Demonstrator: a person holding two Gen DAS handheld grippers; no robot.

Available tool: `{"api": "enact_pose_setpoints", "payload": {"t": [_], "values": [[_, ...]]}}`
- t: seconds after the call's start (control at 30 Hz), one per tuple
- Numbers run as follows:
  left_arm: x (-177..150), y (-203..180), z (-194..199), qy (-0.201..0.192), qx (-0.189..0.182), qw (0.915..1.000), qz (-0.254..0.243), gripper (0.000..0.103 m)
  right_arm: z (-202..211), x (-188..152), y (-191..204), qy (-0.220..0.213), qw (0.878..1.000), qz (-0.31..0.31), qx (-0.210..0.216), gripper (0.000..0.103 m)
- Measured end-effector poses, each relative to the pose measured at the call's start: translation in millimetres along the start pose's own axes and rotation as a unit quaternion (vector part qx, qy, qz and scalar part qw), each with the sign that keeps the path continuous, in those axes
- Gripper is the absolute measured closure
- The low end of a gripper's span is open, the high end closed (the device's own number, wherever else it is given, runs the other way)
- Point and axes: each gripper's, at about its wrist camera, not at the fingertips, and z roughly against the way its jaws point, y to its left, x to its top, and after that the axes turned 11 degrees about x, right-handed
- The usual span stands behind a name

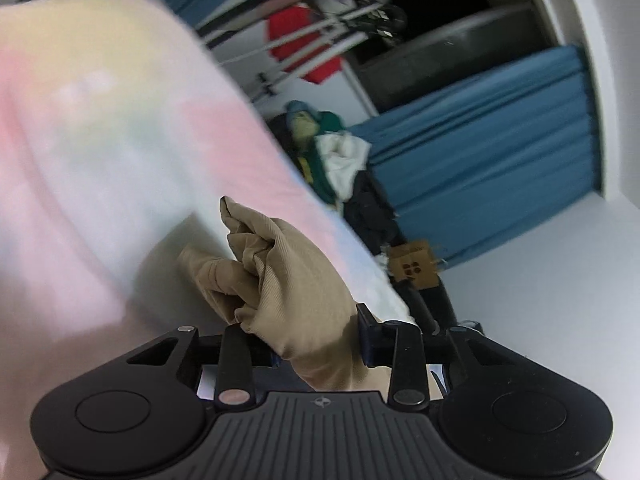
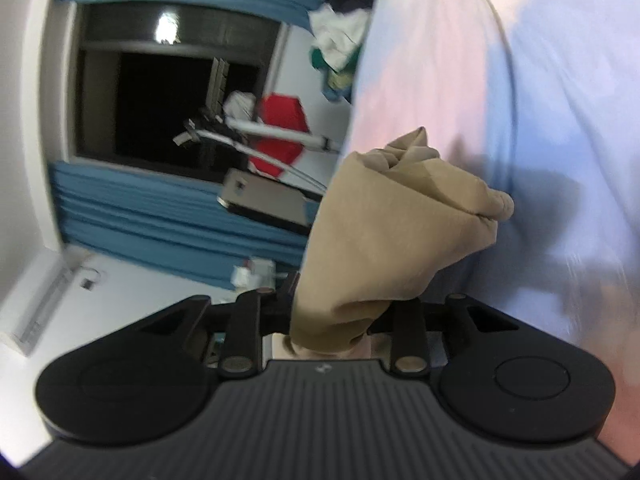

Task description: Fold clothes

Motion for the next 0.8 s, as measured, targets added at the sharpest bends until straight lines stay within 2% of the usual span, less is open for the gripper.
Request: {"api": "enact_pose_setpoints", "payload": {"t": [0.1, 0.2, 0.37, 0.5, 0.6, 0.67, 0.8], "values": [[0.5, -44.1, -12.9, 0.010, -0.022, 0.9995, -0.019, 0.068, 12.9, 27.9, 16.7, -0.029, 0.999, 0.007, 0.017, 0.071], [3.1, -93.6, -44.8, 0.023, -0.041, 0.9983, -0.034, 0.068, 19.3, 66.1, 34.2, -0.059, 0.998, 0.031, 0.019, 0.071], [7.8, -186.0, -144.1, 0.048, -0.062, 0.9954, -0.054, 0.068, 15.9, 145.2, 48.6, -0.110, 0.992, 0.061, 0.012, 0.071], [2.3, -230.3, -207.7, 0.047, -0.079, 0.9929, -0.076, 0.068, 9.2, 204.1, 44.3, -0.138, 0.985, 0.097, 0.024, 0.071], [-10.0, -243.4, -257.4, 0.047, -0.067, 0.9926, -0.090, 0.068, 4.1, 223.5, 20.3, -0.157, 0.978, 0.138, 0.029, 0.071], [-22.5, -233.7, -280.1, 0.054, -0.051, 0.9916, -0.105, 0.068, 3.8, 228.9, -3.6, -0.158, 0.975, 0.157, 0.012, 0.071], [-51.3, -190.5, -304.7, 0.093, -0.007, 0.9842, -0.150, 0.069, 5.2, 224.4, -67.9, -0.137, 0.983, 0.114, -0.039, 0.071]]}}
